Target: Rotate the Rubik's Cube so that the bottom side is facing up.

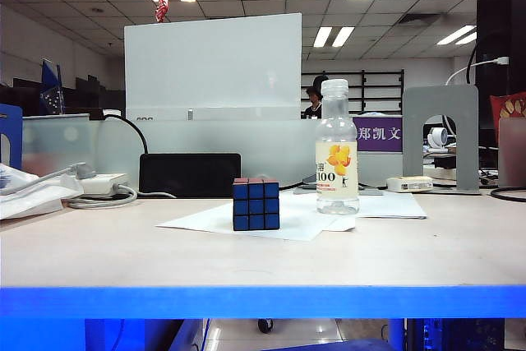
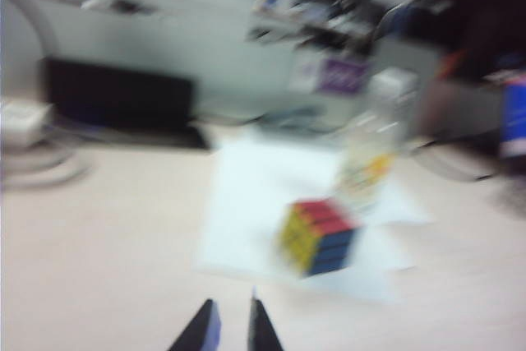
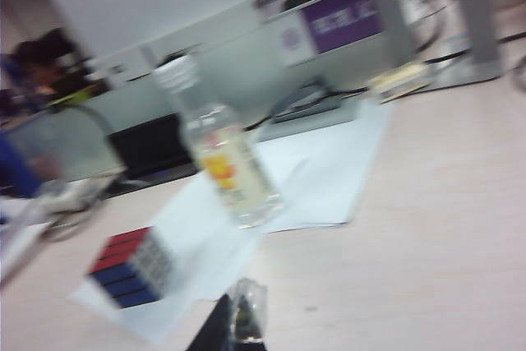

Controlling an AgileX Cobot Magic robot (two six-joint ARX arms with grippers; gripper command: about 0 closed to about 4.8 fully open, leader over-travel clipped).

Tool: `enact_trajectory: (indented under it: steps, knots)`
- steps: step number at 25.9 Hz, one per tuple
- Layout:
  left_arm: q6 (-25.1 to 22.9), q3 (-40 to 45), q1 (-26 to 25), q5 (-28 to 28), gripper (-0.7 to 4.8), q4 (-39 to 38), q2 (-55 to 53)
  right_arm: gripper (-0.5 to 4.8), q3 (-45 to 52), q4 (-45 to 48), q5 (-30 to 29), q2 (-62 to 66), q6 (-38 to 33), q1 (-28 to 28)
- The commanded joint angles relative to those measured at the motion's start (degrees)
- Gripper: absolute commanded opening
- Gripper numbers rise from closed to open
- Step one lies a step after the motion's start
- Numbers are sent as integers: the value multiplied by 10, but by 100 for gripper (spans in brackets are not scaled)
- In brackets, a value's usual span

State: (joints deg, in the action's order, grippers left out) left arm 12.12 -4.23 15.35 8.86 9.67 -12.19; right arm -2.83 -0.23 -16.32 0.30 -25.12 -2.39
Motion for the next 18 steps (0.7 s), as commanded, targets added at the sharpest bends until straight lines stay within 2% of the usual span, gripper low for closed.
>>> enact_trajectory:
  steps: [1,3,5,7,10,12,14,18]
  knots:
    - [-38,0,38,-136,61,9,-63,-6,-20,39,-3,12,-18,29]
    - [-47,0,41,-160,61,21,-101,-6,-40,40,4,34,-6,51]
    - [-46,0,40,-160,61,57,-132,-6,-60,40,12,70,16,72]
    - [-53,0,40,-127,64,117,-164,-6,-80,51,12,119,34,93]
    - [-53,-6,40,-68,124,192,-216,-6,-104,90,13,209,42,120]
    - [-47,-27,40,-45,165,184,-251,-6,-119,124,10,270,44,133]
    - [-47,-56,40,-17,184,172,-275,-6,-135,146,5,318,50,139]
    - [-48,-115,41,1,184,149,-291,-6,-173,159,-37,398,59,140]
